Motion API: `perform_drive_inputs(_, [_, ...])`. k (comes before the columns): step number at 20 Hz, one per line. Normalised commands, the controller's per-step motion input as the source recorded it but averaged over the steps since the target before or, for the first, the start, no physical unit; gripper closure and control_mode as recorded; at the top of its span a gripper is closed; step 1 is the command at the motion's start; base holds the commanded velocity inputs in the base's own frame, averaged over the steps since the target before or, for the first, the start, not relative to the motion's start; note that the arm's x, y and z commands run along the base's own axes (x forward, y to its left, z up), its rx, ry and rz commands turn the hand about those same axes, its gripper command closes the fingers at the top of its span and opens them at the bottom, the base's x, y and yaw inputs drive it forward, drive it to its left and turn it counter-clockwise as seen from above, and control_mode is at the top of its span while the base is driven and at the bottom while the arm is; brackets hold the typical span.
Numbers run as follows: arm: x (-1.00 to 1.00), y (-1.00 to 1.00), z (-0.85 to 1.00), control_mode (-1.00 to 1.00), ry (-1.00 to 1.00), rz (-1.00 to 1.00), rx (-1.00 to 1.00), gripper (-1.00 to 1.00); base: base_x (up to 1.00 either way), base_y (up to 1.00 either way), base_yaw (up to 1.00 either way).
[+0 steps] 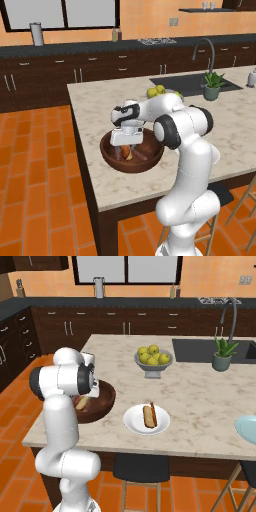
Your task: Place one bun and one sausage from the bowl on each plate.
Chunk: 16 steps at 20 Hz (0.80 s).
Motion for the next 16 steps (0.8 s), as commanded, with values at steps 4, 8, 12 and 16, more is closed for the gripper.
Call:
perform_drive_inputs(4, [0.0,0.0,-0.12,-1.0,0.0,0.0,0.0,1.0,0.0,0.0,0.0])
perform_drive_inputs(8, [0.0,0.12,0.16,-1.0,0.0,0.0,0.0,1.0,0.0,0.0,0.0])
perform_drive_inputs(12, [-0.03,0.05,0.82,-1.0,0.0,0.0,-0.08,1.0,0.0,0.0,0.0])
perform_drive_inputs(16, [-0.11,0.0,1.0,-1.0,0.03,0.0,-0.08,1.0,0.0,0.0,0.0])
